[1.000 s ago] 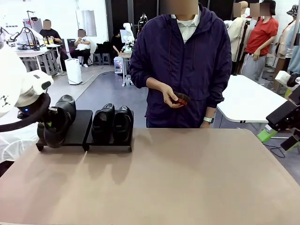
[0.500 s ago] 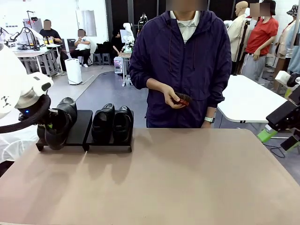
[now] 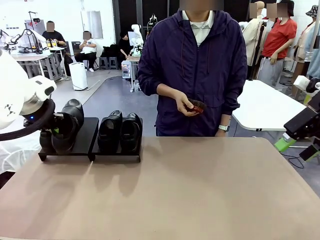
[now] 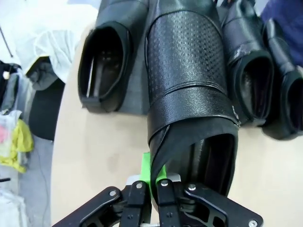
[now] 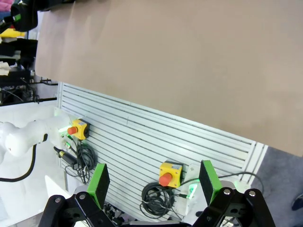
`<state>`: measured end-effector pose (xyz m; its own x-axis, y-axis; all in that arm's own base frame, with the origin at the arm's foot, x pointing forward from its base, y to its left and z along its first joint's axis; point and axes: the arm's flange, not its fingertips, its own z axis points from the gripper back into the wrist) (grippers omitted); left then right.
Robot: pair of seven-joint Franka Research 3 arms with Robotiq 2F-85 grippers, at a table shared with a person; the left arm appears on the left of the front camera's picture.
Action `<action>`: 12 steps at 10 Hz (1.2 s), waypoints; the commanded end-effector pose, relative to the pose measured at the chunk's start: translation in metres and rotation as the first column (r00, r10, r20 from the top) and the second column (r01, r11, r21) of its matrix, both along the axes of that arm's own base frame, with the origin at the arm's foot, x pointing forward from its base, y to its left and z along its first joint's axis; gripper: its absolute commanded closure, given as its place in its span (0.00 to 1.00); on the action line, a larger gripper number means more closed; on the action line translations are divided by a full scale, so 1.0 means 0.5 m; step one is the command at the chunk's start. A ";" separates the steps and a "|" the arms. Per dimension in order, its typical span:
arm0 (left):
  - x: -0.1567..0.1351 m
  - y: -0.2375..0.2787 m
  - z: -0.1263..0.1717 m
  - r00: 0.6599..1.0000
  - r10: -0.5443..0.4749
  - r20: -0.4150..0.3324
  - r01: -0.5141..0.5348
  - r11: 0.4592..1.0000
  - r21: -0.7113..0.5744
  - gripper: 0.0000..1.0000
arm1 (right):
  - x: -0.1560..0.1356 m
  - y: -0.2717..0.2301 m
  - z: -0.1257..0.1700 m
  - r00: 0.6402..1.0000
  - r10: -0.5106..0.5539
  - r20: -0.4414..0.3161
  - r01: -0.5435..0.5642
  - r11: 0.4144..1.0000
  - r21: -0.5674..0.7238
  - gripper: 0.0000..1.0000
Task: Organize the shoes by placing them on the stand.
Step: Place the Shoe from the middle of the table onto the Shoes Stand.
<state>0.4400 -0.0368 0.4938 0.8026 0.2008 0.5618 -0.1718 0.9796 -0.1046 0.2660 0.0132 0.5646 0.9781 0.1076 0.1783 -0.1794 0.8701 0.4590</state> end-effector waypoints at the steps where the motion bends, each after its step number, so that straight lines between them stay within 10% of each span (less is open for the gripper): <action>1: 0.048 0.010 -0.001 0.994 0.009 0.109 -0.002 0.997 -0.072 1.00 | 0.002 -0.001 0.004 1.000 0.024 0.009 -0.024 0.999 0.023 0.00; 7: 0.167 0.024 -0.097 0.965 -0.059 0.255 0.067 0.997 -0.023 1.00 | 0.002 -0.001 0.004 1.000 0.024 0.009 -0.024 0.999 0.023 0.00; 12: 0.221 0.043 -0.168 0.980 -0.081 0.183 0.078 0.997 0.020 1.00 | 0.002 -0.001 0.004 1.000 0.024 0.009 -0.024 0.999 0.023 0.00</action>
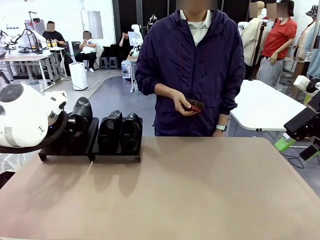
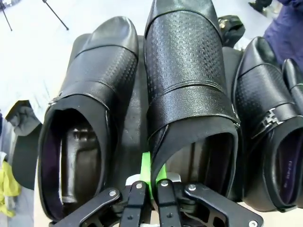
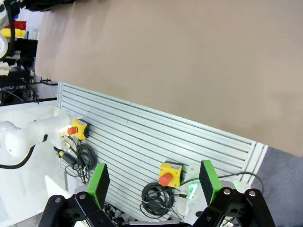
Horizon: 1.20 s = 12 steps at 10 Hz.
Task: Organize the shoes by placing them on the stand.
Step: Place the Shoe from the middle of the table onto the Shoes Stand.
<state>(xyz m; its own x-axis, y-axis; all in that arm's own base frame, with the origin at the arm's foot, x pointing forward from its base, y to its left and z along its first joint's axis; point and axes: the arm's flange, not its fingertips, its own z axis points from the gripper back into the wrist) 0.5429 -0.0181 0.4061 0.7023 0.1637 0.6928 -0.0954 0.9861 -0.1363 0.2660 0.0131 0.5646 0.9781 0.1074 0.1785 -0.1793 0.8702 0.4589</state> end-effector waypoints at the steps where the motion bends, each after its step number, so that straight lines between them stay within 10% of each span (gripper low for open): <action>1: 0.020 0.005 0.003 0.999 -0.032 0.003 0.032 0.999 0.012 1.00 | 0.002 -0.001 0.004 1.000 0.024 0.009 -0.024 0.999 0.024 0.00; 7: 0.032 0.010 0.000 1.000 0.003 -0.023 -0.003 1.000 0.020 1.00 | 0.002 -0.001 0.004 1.000 0.024 0.009 -0.024 0.999 0.024 0.00; 9: 0.034 0.011 0.002 1.000 -0.004 -0.025 0.005 1.000 0.016 0.01 | 0.002 -0.001 0.004 1.000 0.024 0.009 -0.024 0.999 0.024 0.00; 12: 0.033 0.012 0.004 1.000 0.006 -0.015 -0.006 1.000 0.015 0.00 | 0.002 -0.001 0.004 1.000 0.024 0.009 -0.024 0.999 0.024 0.00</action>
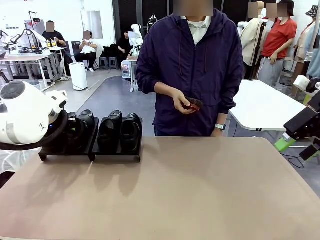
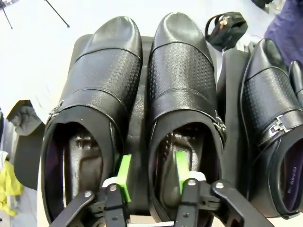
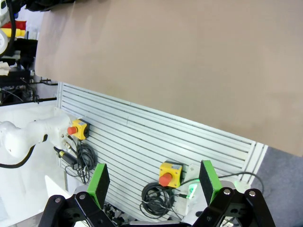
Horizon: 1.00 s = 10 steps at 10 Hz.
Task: Organize the shoes by placing them on the stand.
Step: Place the Shoe from the middle of the table onto the Shoes Stand.
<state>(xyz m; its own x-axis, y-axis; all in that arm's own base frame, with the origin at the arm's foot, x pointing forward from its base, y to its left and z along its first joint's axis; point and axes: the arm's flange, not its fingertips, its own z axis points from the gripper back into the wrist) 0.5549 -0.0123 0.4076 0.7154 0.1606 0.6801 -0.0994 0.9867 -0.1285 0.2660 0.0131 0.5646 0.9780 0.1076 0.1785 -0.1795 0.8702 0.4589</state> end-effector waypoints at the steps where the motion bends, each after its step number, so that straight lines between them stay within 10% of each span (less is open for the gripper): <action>1: 0.008 0.000 0.002 1.000 0.005 0.005 -0.005 1.000 0.009 0.00 | 0.002 -0.001 0.004 1.000 0.024 0.009 -0.024 0.999 0.024 0.00; 8: -0.083 -0.001 0.161 0.992 -0.118 0.047 0.120 0.992 -0.047 0.00 | 0.002 -0.001 0.004 1.000 0.024 0.009 -0.024 0.999 0.024 0.00; 10: -0.154 0.020 0.265 0.967 -0.241 -0.083 0.234 0.969 -0.084 0.00 | 0.002 -0.001 0.004 1.000 0.024 0.009 -0.024 0.999 0.024 0.00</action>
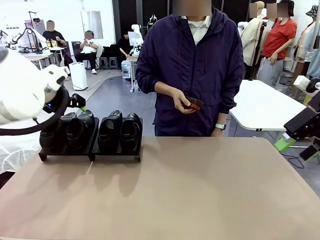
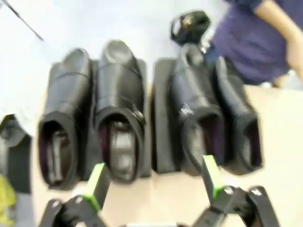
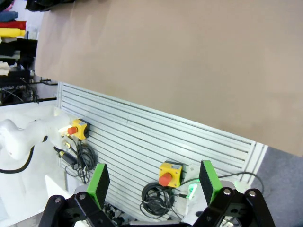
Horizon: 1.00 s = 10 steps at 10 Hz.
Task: Organize the shoes by placing them on the stand.
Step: Place the Shoe from the middle of the table onto the Shoes Stand.
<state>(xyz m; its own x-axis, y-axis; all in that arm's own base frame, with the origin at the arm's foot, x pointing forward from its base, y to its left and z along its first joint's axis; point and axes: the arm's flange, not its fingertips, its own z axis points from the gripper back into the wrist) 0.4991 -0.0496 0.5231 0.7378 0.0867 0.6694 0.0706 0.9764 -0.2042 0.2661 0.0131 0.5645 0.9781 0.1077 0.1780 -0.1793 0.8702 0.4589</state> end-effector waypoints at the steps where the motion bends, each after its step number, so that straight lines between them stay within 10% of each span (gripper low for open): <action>1: -0.084 0.117 0.078 0.974 -0.108 -0.198 0.114 0.993 0.023 0.00 | 0.002 -0.001 0.004 1.000 0.023 0.010 -0.024 0.999 0.024 0.00; 3: -0.178 0.179 0.127 0.850 -0.356 -0.388 0.374 0.927 -0.033 0.00 | 0.002 -0.001 0.004 1.000 0.023 0.010 -0.024 0.999 0.024 0.00; 5: -0.292 0.200 0.130 0.828 -0.429 -0.362 0.408 0.903 -0.136 0.00 | 0.002 -0.001 0.004 1.000 0.023 0.010 -0.024 0.999 0.024 0.00; 10: -0.536 0.159 -0.010 0.962 -0.237 -0.134 0.218 0.966 -0.141 0.00 | 0.002 -0.001 0.004 1.000 0.023 0.010 -0.024 0.999 0.024 0.00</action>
